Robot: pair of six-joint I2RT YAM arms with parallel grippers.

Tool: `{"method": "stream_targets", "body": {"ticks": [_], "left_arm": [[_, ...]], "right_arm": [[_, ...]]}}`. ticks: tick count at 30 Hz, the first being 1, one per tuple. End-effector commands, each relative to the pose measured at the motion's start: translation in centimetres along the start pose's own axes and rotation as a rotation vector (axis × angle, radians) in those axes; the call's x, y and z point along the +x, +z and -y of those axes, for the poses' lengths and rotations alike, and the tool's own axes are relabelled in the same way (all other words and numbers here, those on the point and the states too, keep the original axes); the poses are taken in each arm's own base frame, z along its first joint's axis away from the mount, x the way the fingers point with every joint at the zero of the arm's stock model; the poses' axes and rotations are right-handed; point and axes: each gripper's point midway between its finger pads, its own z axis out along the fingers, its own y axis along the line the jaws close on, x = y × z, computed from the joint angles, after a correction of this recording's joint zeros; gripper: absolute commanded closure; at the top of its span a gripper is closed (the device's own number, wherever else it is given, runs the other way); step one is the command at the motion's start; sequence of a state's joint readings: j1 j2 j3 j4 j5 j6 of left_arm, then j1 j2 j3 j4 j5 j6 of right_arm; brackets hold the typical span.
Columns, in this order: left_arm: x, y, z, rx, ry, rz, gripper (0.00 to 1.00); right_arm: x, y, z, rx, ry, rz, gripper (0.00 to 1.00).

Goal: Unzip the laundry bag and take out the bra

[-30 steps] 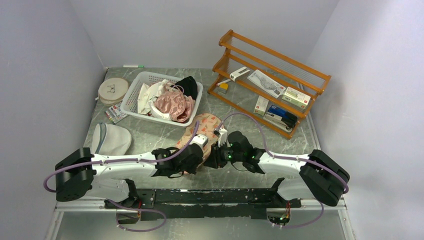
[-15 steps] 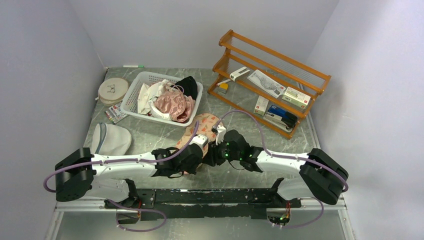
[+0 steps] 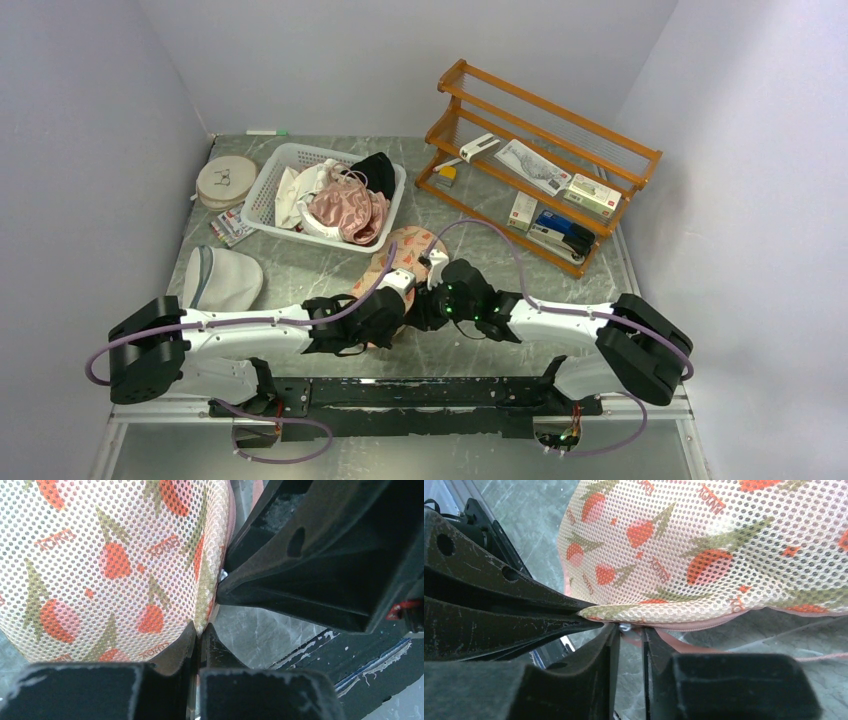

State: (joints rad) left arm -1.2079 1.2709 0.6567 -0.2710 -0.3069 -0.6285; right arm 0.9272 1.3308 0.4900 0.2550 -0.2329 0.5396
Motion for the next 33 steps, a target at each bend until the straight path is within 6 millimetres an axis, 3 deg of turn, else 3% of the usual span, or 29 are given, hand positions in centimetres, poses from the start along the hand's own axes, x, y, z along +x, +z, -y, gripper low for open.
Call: {"method": "stream_targets", "body": {"ticks": [1, 3, 12, 18, 22, 28, 31, 33], "left_arm": [[-0.6, -0.3, 1.0, 0.044, -0.011, 0.019, 0.93], [-0.4, -0.4, 0.6, 0.032, -0.013, 0.018, 0.93], [0.5, -0.8, -0.8, -0.017, -0.013, 0.004, 0.93], [1.0, -0.6, -1.3, -0.041, -0.008, -0.016, 0.93], [1.7, -0.5, -1.5, -0.043, -0.023, -0.029, 0.93], [3.2, -0.8, -2.5, -0.074, -0.065, -0.059, 0.93], [3.5, -1.0, -2.7, -0.081, -0.060, -0.074, 0.93], [3.6, -1.1, -2.9, -0.092, -0.058, -0.084, 0.92]], "right_arm": [[-1.3, 0.0, 0.3, 0.044, -0.012, 0.035, 0.86], [-1.0, -0.2, 0.7, 0.068, -0.008, 0.028, 1.00], [-1.9, -1.9, 4.8, 0.125, 0.025, 0.057, 1.00], [-1.9, -2.6, 4.5, -0.044, 0.049, 0.013, 1.00], [-3.2, -3.0, 7.6, 0.012, 0.114, 0.063, 1.00], [-5.2, -2.4, 15.9, 0.378, 0.072, 0.143, 1.00], [-6.0, -3.5, 16.7, 0.454, 0.081, 0.181, 1.00], [-5.9, -4.0, 15.6, 0.420, 0.091, 0.190, 1.00]]}}
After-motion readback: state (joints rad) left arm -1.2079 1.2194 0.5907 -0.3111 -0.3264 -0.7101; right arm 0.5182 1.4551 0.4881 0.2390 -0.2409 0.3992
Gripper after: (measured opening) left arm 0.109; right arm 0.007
